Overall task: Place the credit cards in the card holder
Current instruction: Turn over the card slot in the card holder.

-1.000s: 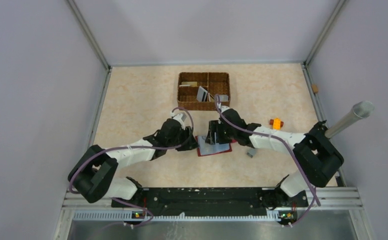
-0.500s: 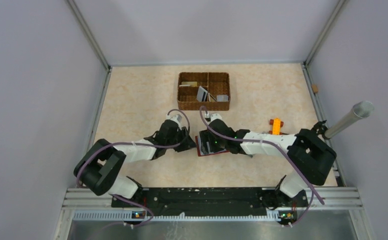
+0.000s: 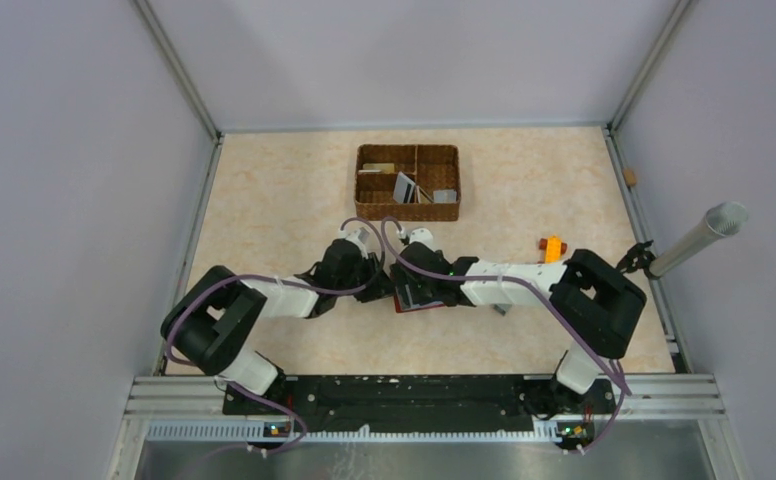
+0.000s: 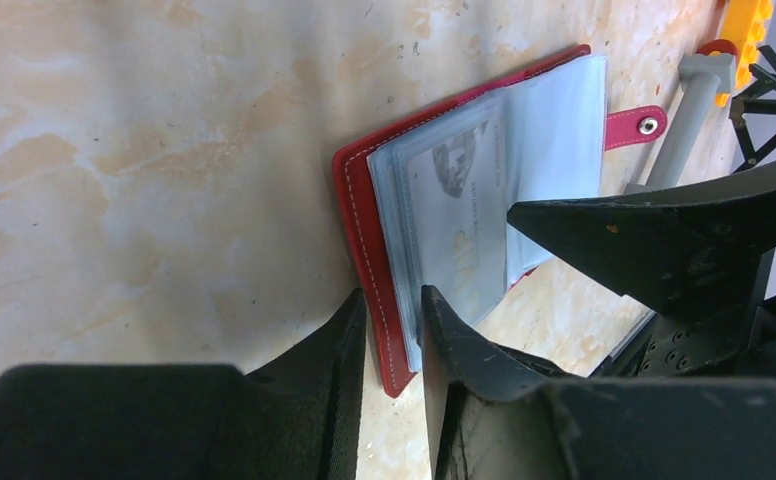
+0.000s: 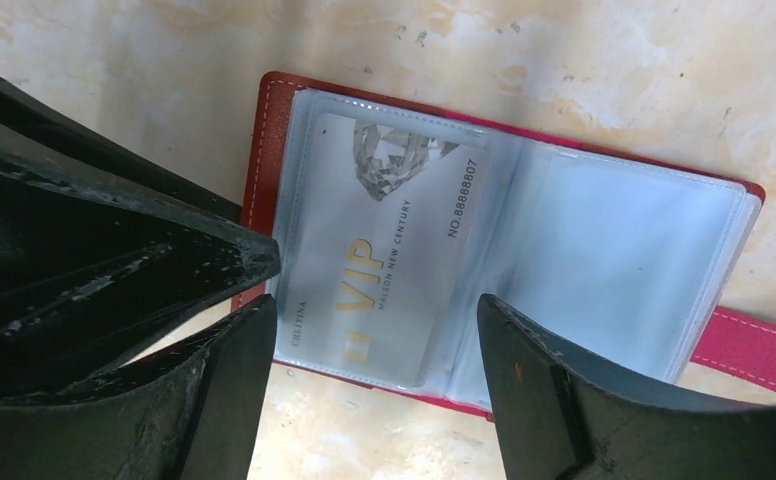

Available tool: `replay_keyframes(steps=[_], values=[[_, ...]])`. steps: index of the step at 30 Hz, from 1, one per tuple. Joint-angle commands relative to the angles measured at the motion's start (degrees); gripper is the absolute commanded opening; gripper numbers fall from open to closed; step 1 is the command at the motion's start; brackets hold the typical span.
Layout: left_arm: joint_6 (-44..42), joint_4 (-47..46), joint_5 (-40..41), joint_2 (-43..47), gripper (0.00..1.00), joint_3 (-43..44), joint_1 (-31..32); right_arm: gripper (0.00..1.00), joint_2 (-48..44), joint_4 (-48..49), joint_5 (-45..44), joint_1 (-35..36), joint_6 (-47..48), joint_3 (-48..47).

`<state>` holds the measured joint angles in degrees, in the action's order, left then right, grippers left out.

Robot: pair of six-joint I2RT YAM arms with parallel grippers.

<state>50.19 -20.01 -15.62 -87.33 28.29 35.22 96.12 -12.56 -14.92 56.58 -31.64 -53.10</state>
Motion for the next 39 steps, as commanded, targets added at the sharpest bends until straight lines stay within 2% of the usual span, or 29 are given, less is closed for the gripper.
replay_keyframes(steps=[1, 6, 10, 13, 16, 22, 39], values=[[0.6, -3.4, -1.1, -1.5, 0.27, -0.7, -0.3, 0.72, 1.6, -2.1, -2.2, 1.2, -0.7, -2.6], [1.0, -4.8, -1.8, -2.3, 0.22, -0.9, -0.2, 0.70, 2.7, -3.7, -3.8, 1.6, -2.1, -3.5], [1.7, -6.0, -1.9, -2.8, 0.09, -1.0, -0.3, 0.60, 2.2, -5.2, -4.7, 1.6, -4.0, -3.8], [2.1, -7.0, -1.8, -3.1, 0.00, -1.0, -0.3, 0.58, 1.3, -5.3, -4.8, 1.6, -5.0, -3.4], [2.4, -7.3, -1.4, -3.3, 0.00, -1.1, -0.3, 0.58, 0.3, -6.3, -5.4, 1.6, -5.5, -3.5], [2.4, -6.6, -0.2, -3.1, 0.00, -1.3, -0.4, 0.66, -2.3, -10.0, -11.0, 1.6, -4.7, -3.9], [1.8, -3.7, 1.5, -2.0, 0.00, -1.0, -0.5, 0.67, -4.9, -19.2, -23.5, 1.6, -2.3, -6.2]])
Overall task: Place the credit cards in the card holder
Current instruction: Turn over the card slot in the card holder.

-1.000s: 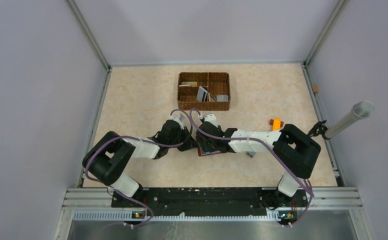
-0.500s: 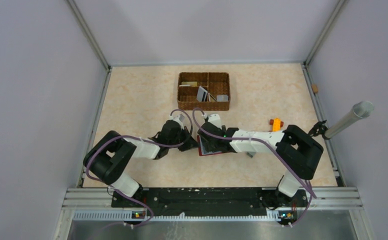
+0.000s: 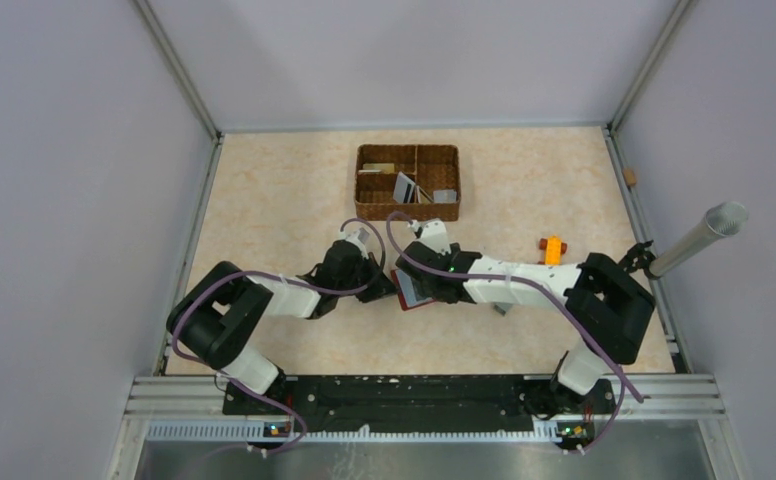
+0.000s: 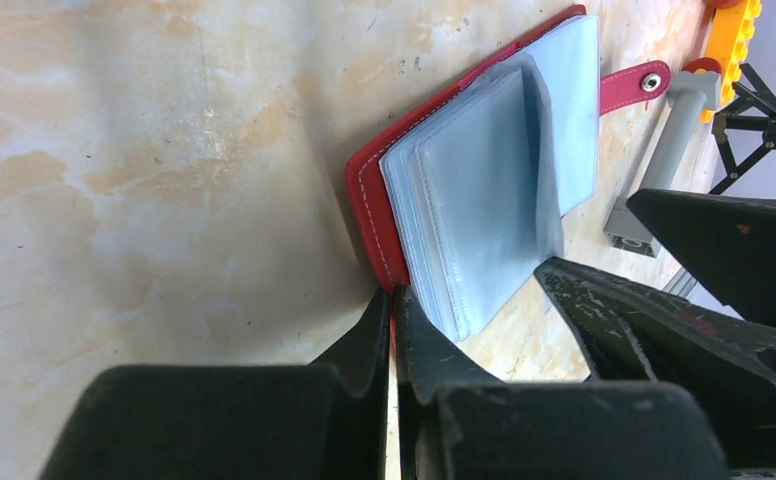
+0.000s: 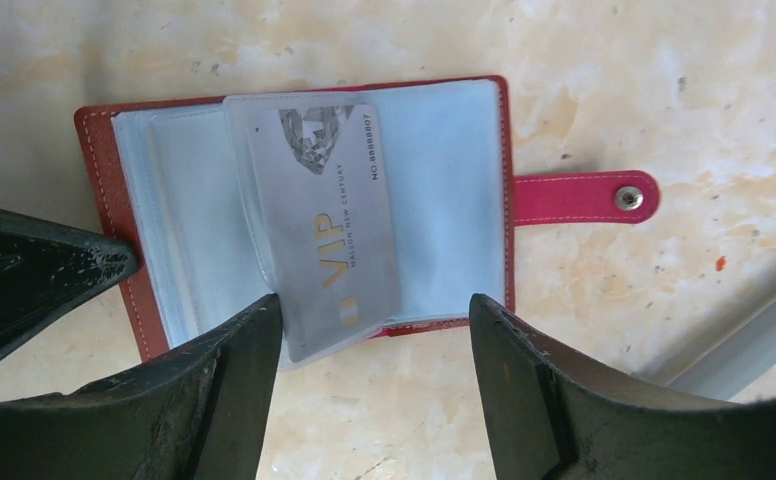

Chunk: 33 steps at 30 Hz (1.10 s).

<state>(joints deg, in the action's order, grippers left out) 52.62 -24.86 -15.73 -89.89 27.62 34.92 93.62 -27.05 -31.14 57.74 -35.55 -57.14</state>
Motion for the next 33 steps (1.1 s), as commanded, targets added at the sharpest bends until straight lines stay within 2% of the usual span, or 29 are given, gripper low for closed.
replay_keyframes(steps=[1, 15, 17, 21, 23, 27, 29, 31, 33], values=[[-0.7, 1.3, 1.7, 0.6, 0.00, -0.4, -0.3, 0.67, -2.6, -5.3, -7.8, 0.4, 1.7, -2.4], [-3.3, 7.1, 5.1, 3.4, 0.00, 1.1, -0.6, 0.70, -4.8, -12.4, -13.9, -0.1, 0.7, -4.4], [-4.0, 8.3, 5.6, 4.0, 0.03, 1.4, -0.7, 0.71, -5.0, -12.8, -13.9, -1.1, 0.5, -3.9], [-5.5, 10.9, 6.4, 5.9, 0.20, 2.1, -0.9, 0.71, -7.6, -10.2, -9.3, -4.5, 1.6, -1.5], [-6.6, 12.8, 7.0, 7.5, 0.30, 2.9, -1.0, 0.71, -11.6, -5.5, -1.8, -8.2, 3.6, 0.5], [-9.1, 19.4, 8.4, 12.9, 0.58, 5.5, -1.9, 0.72, -19.2, 5.8, 16.7, -16.9, 6.7, 4.4], [-10.3, 23.2, 7.6, 15.9, 0.74, 7.0, -3.5, 0.73, -19.2, 8.4, 24.0, -20.3, 9.0, 2.9], [-11.2, 27.3, 5.4, 18.9, 0.87, 8.7, -6.1, 0.73, -17.2, 8.9, 27.7, -22.1, 10.9, -0.4], [-13.1, 31.3, 2.5, 21.6, 0.95, 10.9, -10.0, 0.73, -14.1, 8.6, 29.0, -22.8, 13.3, -4.5]])
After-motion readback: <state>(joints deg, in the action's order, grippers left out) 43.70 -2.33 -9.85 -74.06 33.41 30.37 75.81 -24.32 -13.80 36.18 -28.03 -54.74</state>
